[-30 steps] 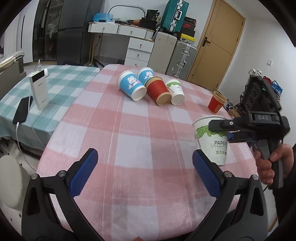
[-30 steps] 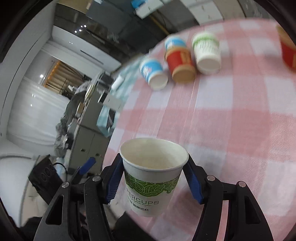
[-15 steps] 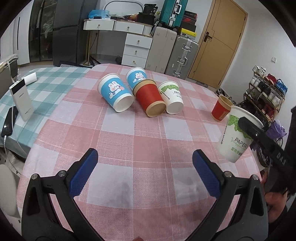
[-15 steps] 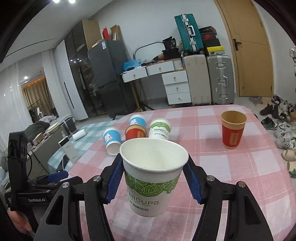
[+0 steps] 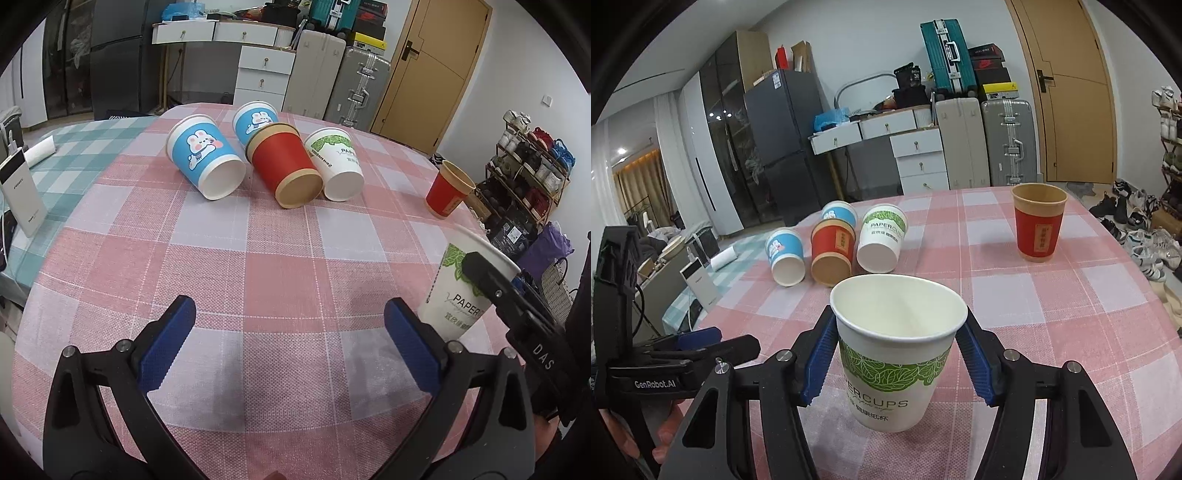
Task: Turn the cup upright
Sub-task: 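Rotate the held cup opening-up and lower it onto the tablecloth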
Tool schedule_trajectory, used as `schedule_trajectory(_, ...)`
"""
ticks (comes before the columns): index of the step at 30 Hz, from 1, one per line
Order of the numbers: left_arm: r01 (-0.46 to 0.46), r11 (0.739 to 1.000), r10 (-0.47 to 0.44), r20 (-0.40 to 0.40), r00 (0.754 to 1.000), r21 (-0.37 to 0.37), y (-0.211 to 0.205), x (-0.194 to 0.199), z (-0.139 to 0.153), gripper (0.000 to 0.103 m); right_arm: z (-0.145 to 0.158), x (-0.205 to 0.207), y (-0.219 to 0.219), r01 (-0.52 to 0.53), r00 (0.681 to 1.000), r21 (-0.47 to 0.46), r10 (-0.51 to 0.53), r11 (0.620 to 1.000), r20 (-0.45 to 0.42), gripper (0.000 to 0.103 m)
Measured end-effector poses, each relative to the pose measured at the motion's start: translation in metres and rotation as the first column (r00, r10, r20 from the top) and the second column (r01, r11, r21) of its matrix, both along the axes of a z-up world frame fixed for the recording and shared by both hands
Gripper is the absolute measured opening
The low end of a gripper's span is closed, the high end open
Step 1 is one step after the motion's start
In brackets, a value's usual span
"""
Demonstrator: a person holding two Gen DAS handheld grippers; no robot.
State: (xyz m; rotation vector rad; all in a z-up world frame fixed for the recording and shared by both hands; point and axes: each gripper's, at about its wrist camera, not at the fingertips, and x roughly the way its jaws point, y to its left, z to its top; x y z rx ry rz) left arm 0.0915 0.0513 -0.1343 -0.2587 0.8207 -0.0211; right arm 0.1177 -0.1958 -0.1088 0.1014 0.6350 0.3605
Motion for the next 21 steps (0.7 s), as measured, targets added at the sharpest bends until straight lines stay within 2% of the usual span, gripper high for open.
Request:
schedule_trajectory(4, -0.002, 1.000, 0.002, -0.009, 1.000, -0.009, 0.000, 0.001, -0.003, 0.102, -0.007, -0.001, 0.004, -0.010, 0.999, -0.020, 0.010, 1.000, -0.039, 0.064)
schedule_trajectory(15, -0.001, 1.000, 0.001, 0.008, 1.000, -0.005, 0.000, -0.009, 0.006, 0.102, -0.010, -0.012, 0.004, -0.030, 0.997, -0.018, 0.029, 0.999, -0.067, 0.064)
schedule_trajectory(19, -0.002, 1.000, 0.002, 0.018, 1.000, 0.003, -0.002, -0.016, 0.012, 0.102, -0.012, -0.016, 0.004, -0.055, 0.993, -0.006, 0.054, 0.998, -0.104, 0.065)
schedule_trajectory(21, -0.008, 1.000, 0.007, 0.024, 1.000, 0.007, -0.002, -0.020, 0.016, 0.102, -0.015, -0.015, 0.004, -0.064, 0.987, 0.006, 0.064, 0.998, -0.146, 0.069)
